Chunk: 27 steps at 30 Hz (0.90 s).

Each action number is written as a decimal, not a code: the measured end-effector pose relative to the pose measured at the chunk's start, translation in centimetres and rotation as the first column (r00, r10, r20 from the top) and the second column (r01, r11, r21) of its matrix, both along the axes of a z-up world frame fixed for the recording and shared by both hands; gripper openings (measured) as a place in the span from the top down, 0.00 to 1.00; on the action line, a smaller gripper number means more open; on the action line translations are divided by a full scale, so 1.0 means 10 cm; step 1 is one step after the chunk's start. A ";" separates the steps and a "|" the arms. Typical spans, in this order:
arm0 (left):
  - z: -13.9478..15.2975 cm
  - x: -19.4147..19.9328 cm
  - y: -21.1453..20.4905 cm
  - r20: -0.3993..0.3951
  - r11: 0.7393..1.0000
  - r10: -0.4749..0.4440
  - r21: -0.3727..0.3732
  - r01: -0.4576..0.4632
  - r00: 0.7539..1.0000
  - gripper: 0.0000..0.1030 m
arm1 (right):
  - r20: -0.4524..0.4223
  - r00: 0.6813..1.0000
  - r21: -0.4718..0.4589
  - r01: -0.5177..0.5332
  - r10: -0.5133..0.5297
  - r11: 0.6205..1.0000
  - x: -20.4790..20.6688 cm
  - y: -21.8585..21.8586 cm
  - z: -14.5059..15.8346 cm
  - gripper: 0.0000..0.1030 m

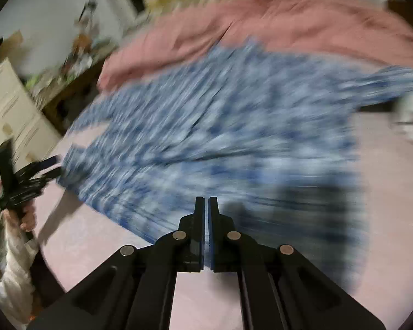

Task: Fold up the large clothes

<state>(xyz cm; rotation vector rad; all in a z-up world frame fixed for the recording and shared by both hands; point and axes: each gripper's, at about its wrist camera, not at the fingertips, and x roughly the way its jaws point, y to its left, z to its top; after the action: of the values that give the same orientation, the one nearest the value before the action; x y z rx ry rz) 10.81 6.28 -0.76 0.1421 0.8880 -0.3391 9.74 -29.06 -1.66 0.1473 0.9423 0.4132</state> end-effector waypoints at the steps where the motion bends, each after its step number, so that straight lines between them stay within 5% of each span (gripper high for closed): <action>1: -0.12 0.13 -0.11 -0.043 1.000 -0.004 0.017 0.005 0.999 0.44 | -0.023 0.999 -0.052 -0.034 0.033 0.998 0.15 0.23 -0.09 0.98; 4: -0.38 0.41 -0.33 -0.104 0.999 -0.009 0.038 0.013 0.995 0.48 | -0.073 0.996 -0.118 -0.065 0.056 0.991 0.43 0.62 -0.30 0.98; 11: -0.18 0.93 -0.35 0.075 0.996 0.087 -0.020 -0.086 0.993 0.50 | 0.100 0.985 -0.197 0.157 -0.139 0.968 0.84 0.54 -0.25 0.98; 14: 0.03 0.84 -0.29 0.149 0.995 0.070 -0.084 -0.058 0.986 0.48 | 0.148 0.970 -0.141 0.211 -0.191 0.967 0.73 0.22 -0.07 0.98; 18: 0.16 0.42 -0.15 0.218 0.998 0.049 0.017 -0.054 0.975 0.35 | 0.209 0.964 -0.151 0.195 -0.162 0.969 0.20 -0.09 0.13 0.95; 20: 0.18 0.24 -0.02 0.244 0.994 0.089 0.044 -0.102 0.966 0.12 | 0.242 0.951 -0.168 0.239 -0.195 0.956 -0.08 -0.28 0.14 0.69; 21: 0.19 0.14 0.10 0.259 0.987 0.128 0.057 -0.148 0.957 0.06 | 0.249 0.939 -0.149 0.277 -0.235 0.949 -0.21 -0.41 0.13 0.34; 22: 0.21 0.07 0.21 0.265 0.982 0.160 0.058 -0.181 0.951 0.00 | 0.264 0.924 -0.117 0.317 -0.278 0.941 -0.32 -0.56 0.11 0.24; 27: 0.04 0.13 0.80 0.166 0.948 0.309 0.029 -0.318 0.936 0.00 | 0.182 0.901 -0.077 0.412 -0.393 0.908 -0.46 -1.16 -0.07 0.30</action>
<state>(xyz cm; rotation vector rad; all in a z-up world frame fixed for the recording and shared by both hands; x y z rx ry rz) 12.15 14.26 -0.38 0.0750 0.7461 -0.0039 5.13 -40.65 -2.38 0.1968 0.7466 -0.0147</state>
